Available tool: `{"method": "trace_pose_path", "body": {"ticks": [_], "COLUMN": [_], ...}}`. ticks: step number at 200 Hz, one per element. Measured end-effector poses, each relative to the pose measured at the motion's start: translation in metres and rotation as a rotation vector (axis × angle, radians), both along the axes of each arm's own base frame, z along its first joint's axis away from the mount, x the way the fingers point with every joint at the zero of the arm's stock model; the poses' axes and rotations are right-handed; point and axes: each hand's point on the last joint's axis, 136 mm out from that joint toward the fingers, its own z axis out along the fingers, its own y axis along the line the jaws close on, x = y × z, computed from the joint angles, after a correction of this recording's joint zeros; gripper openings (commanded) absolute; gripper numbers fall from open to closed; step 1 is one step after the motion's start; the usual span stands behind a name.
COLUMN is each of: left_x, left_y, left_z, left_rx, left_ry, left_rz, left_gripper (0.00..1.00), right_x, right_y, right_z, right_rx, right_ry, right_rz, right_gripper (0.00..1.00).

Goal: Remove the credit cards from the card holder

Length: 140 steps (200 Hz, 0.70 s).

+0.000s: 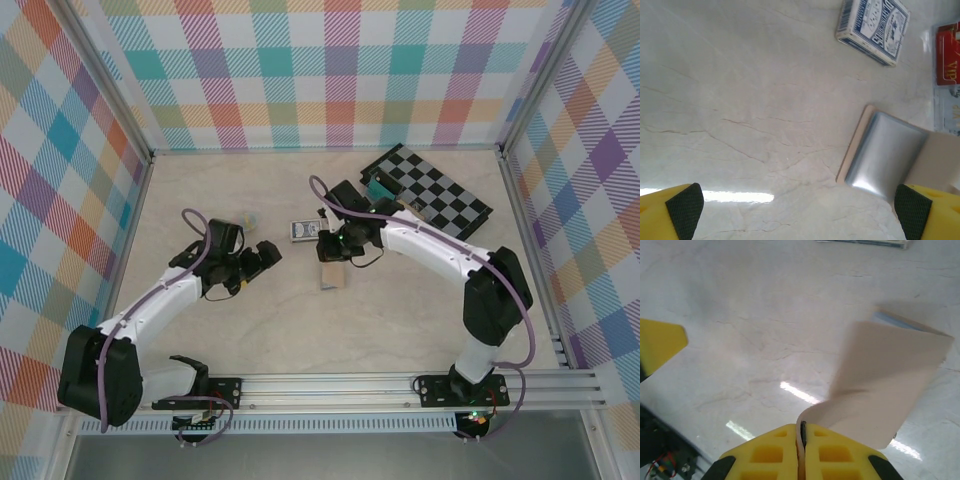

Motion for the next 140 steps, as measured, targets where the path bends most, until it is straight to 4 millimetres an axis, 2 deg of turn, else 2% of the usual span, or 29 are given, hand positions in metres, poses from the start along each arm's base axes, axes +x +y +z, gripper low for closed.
{"method": "trace_pose_path", "body": {"ticks": [44, 76, 111, 140], "left_x": [-0.020, -0.022, -0.019, -0.012], "left_y": [0.009, -0.003, -0.023, -0.038], "left_z": [-0.018, -0.015, -0.016, -0.019], "left_rx": [0.003, -0.059, -0.137, -0.184], "left_ry": [0.040, 0.045, 0.080, 0.106], "left_rz": [0.010, -0.030, -0.099, -0.150], "left_gripper": [1.00, 1.00, 0.93, 0.83], "right_x": [-0.008, -0.006, -0.008, -0.001], "right_y": [0.006, 0.006, -0.013, -0.045], "right_z": [-0.017, -0.024, -0.041, -0.065], "right_rx": [0.028, 0.038, -0.007, -0.088], "right_ry": [0.072, 0.079, 0.100, 0.121], "right_rz": [-0.023, -0.067, -0.130, -0.220], "right_gripper": [0.06, 0.06, 0.07, 0.07]}}
